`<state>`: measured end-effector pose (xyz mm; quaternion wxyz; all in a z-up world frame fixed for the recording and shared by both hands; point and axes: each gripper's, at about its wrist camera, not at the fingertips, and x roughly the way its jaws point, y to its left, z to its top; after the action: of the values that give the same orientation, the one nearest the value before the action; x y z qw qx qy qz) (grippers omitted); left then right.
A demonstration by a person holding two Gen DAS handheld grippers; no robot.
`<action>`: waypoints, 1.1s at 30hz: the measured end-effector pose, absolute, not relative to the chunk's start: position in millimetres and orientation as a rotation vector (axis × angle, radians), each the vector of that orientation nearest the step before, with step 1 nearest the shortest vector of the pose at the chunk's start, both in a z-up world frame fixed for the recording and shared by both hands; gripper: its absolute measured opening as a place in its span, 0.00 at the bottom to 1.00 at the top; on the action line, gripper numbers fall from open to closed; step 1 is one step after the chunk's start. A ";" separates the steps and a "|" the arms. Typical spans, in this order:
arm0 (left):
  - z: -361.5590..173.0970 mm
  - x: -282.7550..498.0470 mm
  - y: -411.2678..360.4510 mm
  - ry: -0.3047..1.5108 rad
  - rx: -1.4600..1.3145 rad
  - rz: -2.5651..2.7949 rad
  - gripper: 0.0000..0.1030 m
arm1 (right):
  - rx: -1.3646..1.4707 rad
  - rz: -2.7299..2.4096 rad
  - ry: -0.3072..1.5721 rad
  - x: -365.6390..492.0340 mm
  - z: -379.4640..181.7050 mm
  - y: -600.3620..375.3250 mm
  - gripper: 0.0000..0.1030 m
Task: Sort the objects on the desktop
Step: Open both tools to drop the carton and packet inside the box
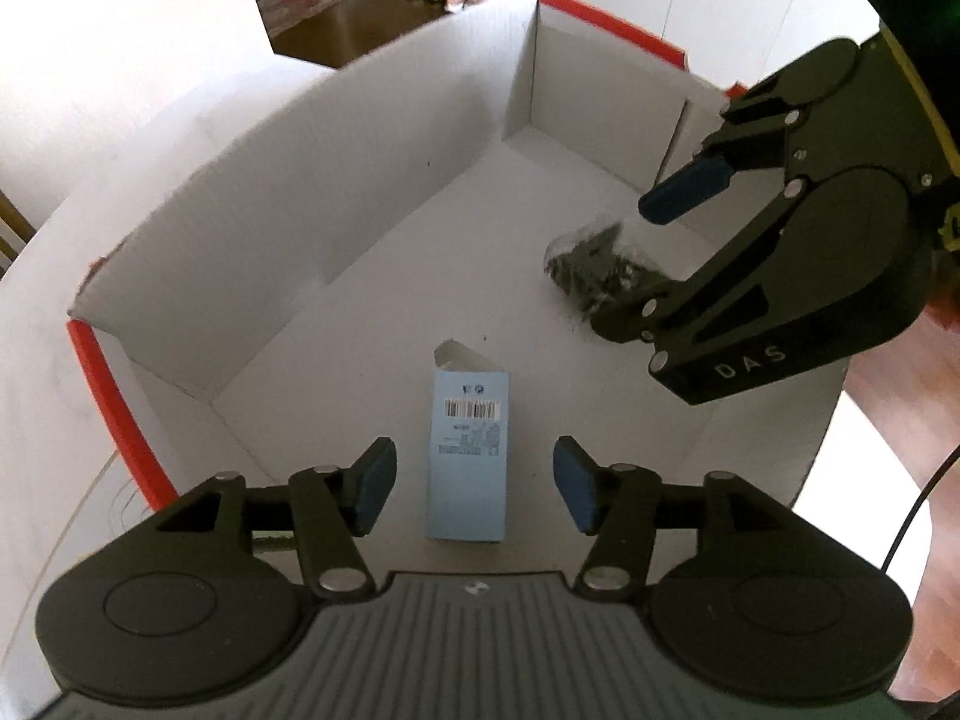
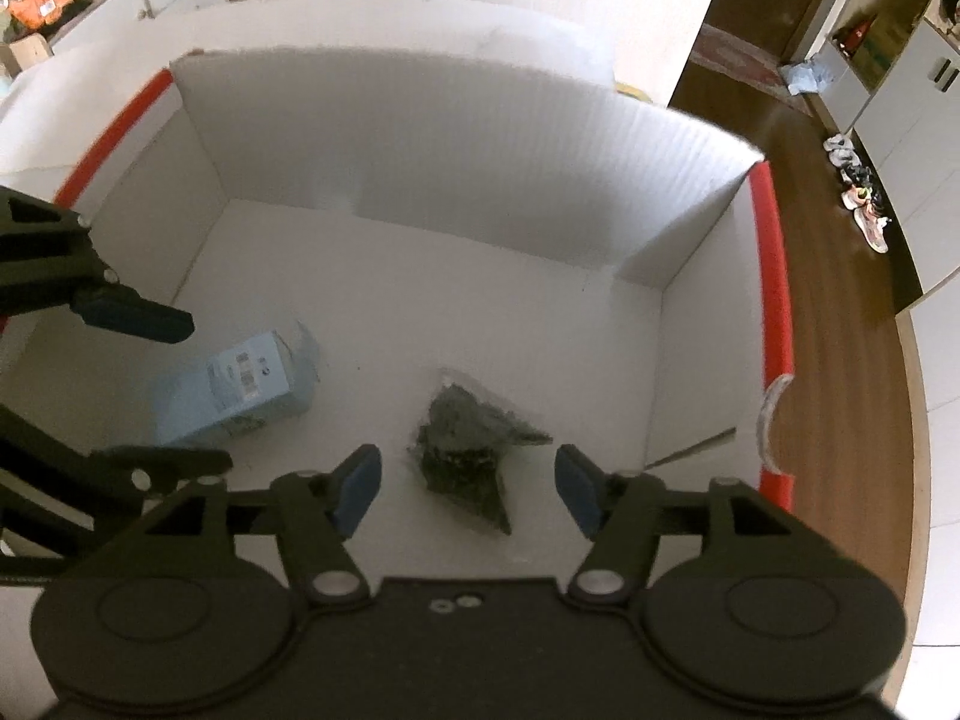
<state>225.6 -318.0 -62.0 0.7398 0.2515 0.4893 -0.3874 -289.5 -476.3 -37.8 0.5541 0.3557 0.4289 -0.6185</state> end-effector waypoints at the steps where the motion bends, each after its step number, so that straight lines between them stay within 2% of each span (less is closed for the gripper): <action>1: -60.7 226.1 -317.2 1.068 0.548 -0.847 0.55 | 0.837 -1.461 1.006 -289.2 -35.9 -475.7 0.62; 16: -34.7 211.8 -302.4 0.994 0.498 -0.851 0.55 | 0.810 -1.474 0.907 -294.6 -6.6 -451.3 0.62; 22: -13.2 198.6 -289.4 0.901 0.465 -0.809 0.55 | 0.765 -1.494 0.847 -285.7 10.1 -435.9 0.62; 28: 1.1 186.3 -278.0 0.831 0.419 -0.744 0.55 | 0.714 -1.520 0.809 -281.2 24.0 -415.9 0.69; 33: 5.6 175.2 -269.6 0.804 0.397 -0.736 0.67 | 0.674 -1.518 0.786 -271.8 33.0 -401.9 0.75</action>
<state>175.2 -269.6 5.6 0.8363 0.1876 0.3799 -0.3479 -271.8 -401.9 33.0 0.6068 0.2914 0.3399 -0.6568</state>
